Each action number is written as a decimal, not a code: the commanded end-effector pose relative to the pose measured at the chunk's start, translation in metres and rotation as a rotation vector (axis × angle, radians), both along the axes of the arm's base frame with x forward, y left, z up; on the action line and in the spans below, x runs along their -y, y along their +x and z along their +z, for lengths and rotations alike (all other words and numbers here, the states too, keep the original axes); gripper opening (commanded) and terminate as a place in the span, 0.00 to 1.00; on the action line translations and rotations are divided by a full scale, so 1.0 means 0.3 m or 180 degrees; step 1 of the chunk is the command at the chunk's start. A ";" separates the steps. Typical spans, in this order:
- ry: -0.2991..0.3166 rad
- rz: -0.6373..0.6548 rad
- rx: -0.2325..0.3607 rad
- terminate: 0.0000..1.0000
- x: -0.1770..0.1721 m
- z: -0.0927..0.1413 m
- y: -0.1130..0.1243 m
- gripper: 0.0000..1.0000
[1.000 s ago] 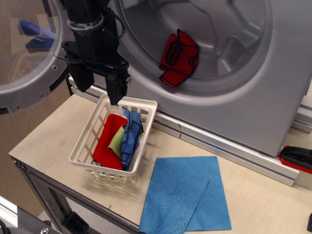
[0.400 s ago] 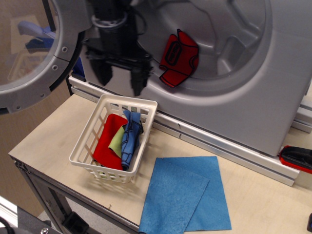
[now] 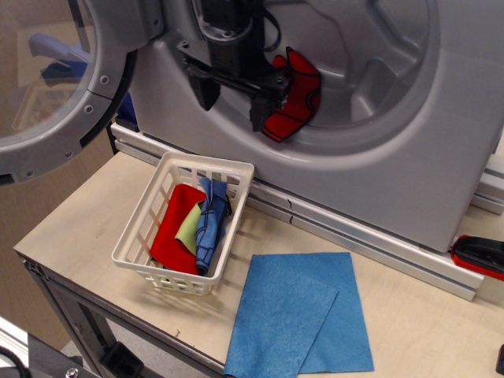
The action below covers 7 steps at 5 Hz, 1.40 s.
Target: Take clothes out of laundry machine
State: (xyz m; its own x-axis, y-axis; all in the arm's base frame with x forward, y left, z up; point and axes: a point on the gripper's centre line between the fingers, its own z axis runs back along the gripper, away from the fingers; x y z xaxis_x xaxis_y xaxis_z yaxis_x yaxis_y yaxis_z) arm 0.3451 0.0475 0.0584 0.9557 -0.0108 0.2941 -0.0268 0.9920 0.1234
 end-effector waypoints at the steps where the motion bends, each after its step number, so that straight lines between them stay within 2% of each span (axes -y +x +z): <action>1: 0.0180 0.0263 0.0274 0.00 -0.007 0.062 0.177 1.00; 3: 0.0273 0.0456 0.0620 0.00 0.009 0.036 0.216 1.00; 4: 0.0110 0.0507 0.0715 0.00 0.022 0.013 0.229 1.00; 6: -0.0171 0.0552 0.0583 0.00 -0.002 -0.071 0.244 1.00; 7: -0.0186 0.0456 0.0484 0.00 -0.016 -0.081 0.250 0.00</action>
State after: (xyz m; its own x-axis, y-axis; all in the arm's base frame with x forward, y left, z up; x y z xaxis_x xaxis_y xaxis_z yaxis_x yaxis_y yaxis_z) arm 0.4199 0.0423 0.0272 0.8975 0.1287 0.4218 -0.1637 0.9854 0.0476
